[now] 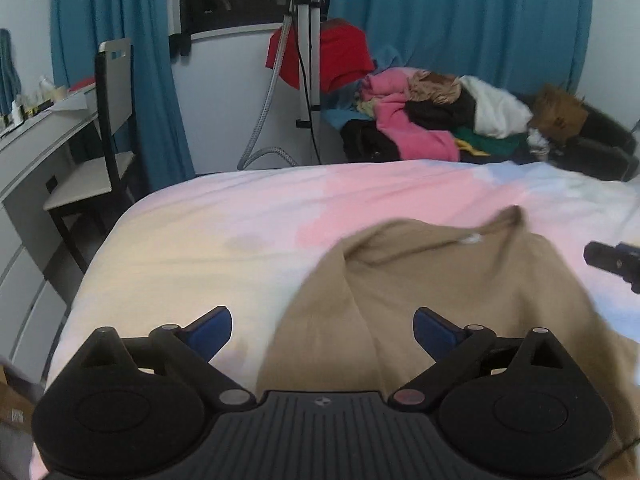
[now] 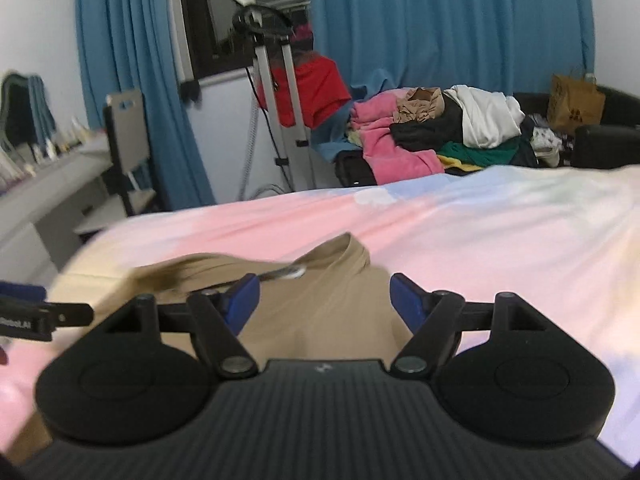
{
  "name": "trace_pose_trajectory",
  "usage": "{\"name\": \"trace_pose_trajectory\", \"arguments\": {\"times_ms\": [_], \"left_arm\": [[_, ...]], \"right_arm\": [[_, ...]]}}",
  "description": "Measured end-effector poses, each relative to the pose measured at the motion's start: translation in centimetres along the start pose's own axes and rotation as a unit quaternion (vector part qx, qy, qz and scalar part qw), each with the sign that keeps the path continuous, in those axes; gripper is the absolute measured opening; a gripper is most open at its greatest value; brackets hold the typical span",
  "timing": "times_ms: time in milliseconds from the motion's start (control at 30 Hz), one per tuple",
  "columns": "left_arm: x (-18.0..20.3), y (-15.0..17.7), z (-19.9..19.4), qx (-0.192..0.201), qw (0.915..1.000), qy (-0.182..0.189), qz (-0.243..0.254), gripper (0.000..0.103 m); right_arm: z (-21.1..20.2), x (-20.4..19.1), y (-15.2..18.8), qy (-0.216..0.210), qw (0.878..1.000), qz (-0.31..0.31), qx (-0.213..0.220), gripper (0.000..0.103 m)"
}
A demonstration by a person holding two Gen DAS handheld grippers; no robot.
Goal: Fold clothes
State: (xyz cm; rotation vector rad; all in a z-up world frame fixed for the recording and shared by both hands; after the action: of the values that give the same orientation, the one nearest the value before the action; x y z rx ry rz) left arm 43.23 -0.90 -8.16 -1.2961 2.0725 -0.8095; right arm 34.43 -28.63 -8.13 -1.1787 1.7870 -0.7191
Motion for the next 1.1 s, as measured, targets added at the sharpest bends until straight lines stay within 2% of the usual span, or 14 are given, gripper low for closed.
{"name": "trace_pose_trajectory", "arguments": {"times_ms": [133, 233, 367, 433, 500, 633, 667, 733, 800, 867, 900, 967, 1000, 1100], "left_arm": [[-0.7, 4.4, -7.5, 0.009, 0.9984, 0.039, -0.04, 0.098], [-1.6, 8.5, -11.7, 0.018, 0.9944, 0.048, -0.093, 0.098], [-2.7, 13.2, -15.4, 0.041, 0.9853, 0.05, -0.158, 0.094], [-3.1, 15.1, -16.5, 0.051, 0.9798, 0.053, -0.186, 0.088], [-3.3, 16.2, -16.7, 0.058, 0.977, 0.052, -0.199, 0.086], [-3.1, 17.2, -14.9, 0.056, 0.9761, 0.042, -0.206, 0.081], [-3.0, 17.3, -14.3, 0.056, 0.9769, 0.039, -0.202, 0.08], [-2.5, 17.6, -12.8, 0.057, 0.9801, 0.037, -0.186, 0.07], [-2.1, 17.9, -11.5, 0.066, 0.9811, 0.037, -0.178, 0.069], [-1.6, 18.1, -10.2, 0.072, 0.9804, 0.047, -0.177, 0.059], [-1.2, 18.1, -9.6, 0.07, 0.9809, 0.051, -0.174, 0.049], [-0.5, 17.9, -9.0, 0.072, 0.9846, 0.031, -0.156, 0.026], [-0.4, 17.7, -9.0, 0.079, 0.9855, 0.02, -0.149, 0.005], [-1.1, 16.6, -9.7, 0.101, 0.9839, 0.009, -0.148, 0.002]], "right_arm": [[-8.3, 0.3, 3.0, -0.022, 0.999, 0.025, 0.013, 0.074], [-14.6, 0.9, 5.8, -0.036, 0.998, 0.04, 0.022, 0.074], [-20.9, 2.3, 9.5, -0.042, 0.997, 0.05, 0.038, 0.074], [-22.7, 2.9, 10.4, -0.032, 0.997, 0.063, 0.038, 0.074], [-24.1, 4.1, 11.2, -0.04, 0.994, 0.095, 0.043, 0.074], [-23.7, 6.4, 12.8, -0.042, 0.987, 0.144, 0.05, 0.076], [-22.9, 6.7, 13.0, -0.038, 0.988, 0.144, 0.048, 0.076], [-20.8, 7.3, 13.1, -0.025, 0.988, 0.148, 0.034, 0.076], [-19.4, 7.6, 13.0, -0.028, 0.986, 0.161, 0.027, 0.076], [-18.4, 7.6, 13.2, -0.029, 0.986, 0.162, 0.029, 0.076], [-17.9, 7.6, 13.3, -0.028, 0.987, 0.158, 0.028, 0.076], [-17.0, 7.7, 13.4, -0.029, 0.987, 0.154, 0.021, 0.076], [-16.4, 7.7, 13.6, -0.029, 0.987, 0.155, 0.015, 0.076], [-15.0, 8.0, 13.8, -0.027, 0.987, 0.161, -0.001, 0.076]]}}
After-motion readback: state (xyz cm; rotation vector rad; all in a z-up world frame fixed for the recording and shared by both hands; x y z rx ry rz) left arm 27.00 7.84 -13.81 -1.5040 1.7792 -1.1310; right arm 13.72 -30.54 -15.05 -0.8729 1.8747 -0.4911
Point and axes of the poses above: each gripper's, at about its wrist camera, not at the fingertips, and z roughly the way its jaws point, x to its right, y to its underside, the point moved 1 cm from there along z, roughly the way its jaws point, and after that the axes turned 11 degrees about z, right-handed, at the moved point
